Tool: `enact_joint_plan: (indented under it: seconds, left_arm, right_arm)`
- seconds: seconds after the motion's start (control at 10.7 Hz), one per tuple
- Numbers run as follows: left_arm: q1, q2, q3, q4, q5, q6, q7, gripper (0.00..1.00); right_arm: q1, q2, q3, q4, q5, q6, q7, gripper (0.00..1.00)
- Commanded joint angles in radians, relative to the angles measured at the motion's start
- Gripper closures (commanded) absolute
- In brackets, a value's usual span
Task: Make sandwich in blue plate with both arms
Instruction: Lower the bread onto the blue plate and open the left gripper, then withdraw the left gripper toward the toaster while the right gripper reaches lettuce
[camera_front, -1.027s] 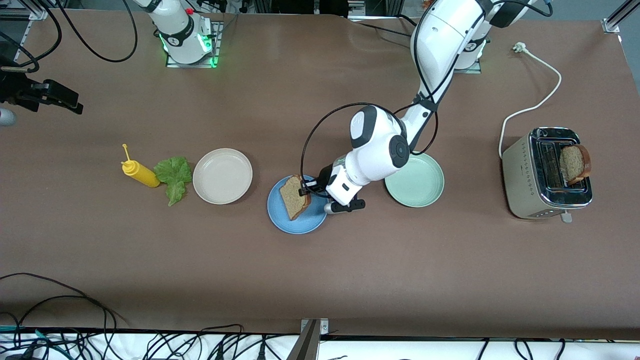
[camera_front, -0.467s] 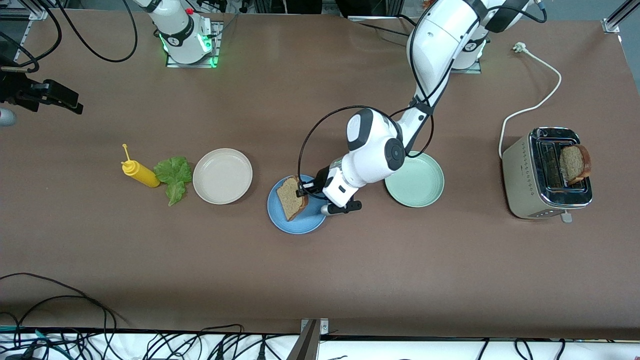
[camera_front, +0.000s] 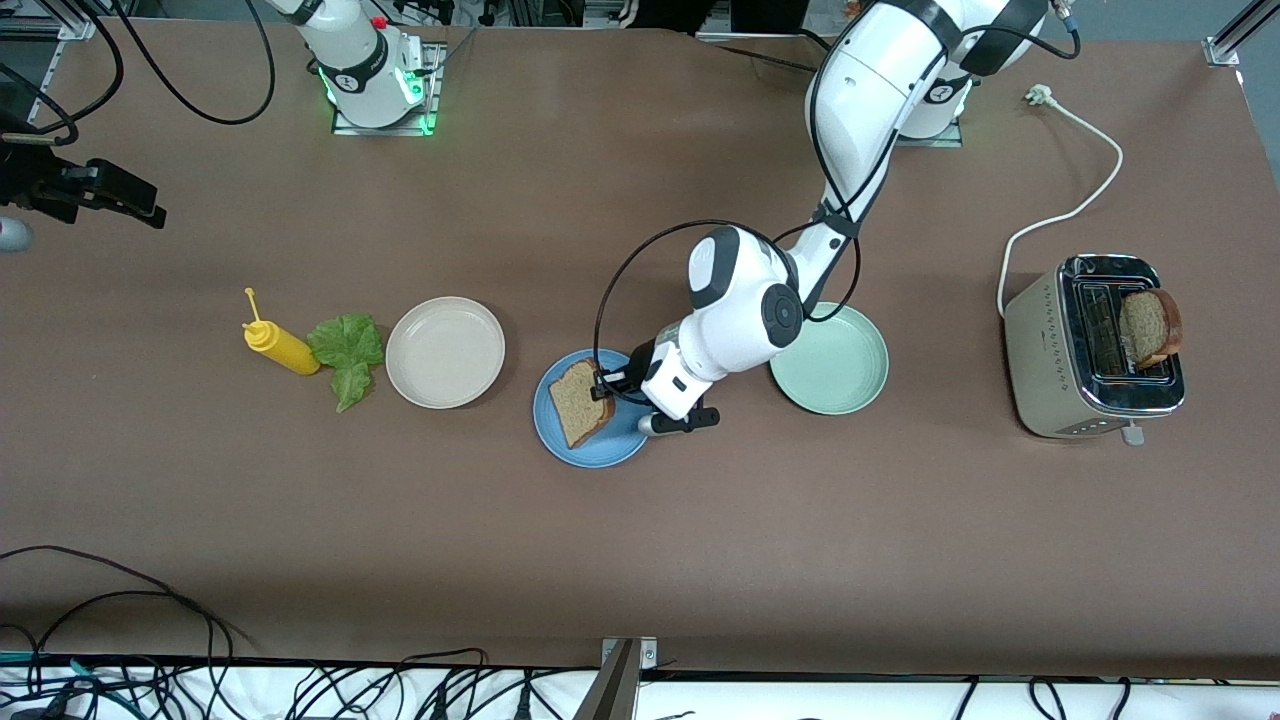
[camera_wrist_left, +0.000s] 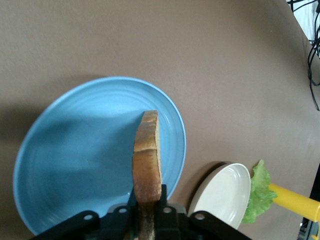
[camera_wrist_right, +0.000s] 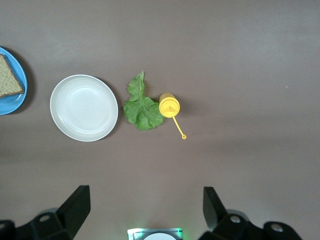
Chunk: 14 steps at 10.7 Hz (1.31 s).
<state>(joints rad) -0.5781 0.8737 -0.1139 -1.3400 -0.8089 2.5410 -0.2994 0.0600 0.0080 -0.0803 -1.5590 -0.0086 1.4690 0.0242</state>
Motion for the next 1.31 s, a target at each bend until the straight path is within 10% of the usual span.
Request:
enact_joint_plan:
  seconds: [0.0, 1.03, 1.21]
  left_arm:
    - [0.024, 0.011, 0.028, 0.001, -0.023, 0.002, 0.175, 0.00]
    - [0.301, -0.353, 0.120, -0.418, -0.019, -0.210, 0.424, 0.03]
    - [0.395, -0.427, 0.123, -0.426, 0.178, -0.333, 0.411, 0.03]
  right_arm:
    - [-0.003, 0.004, -0.001, 0.019, 0.012, -0.009, -0.006, 0.00]
    - [-0.002, 0.004, 0.000, 0.017, 0.013, -0.015, -0.006, 0.00]
    - [-0.005, 0.004, -0.004, 0.013, 0.015, -0.033, -0.015, 0.00]
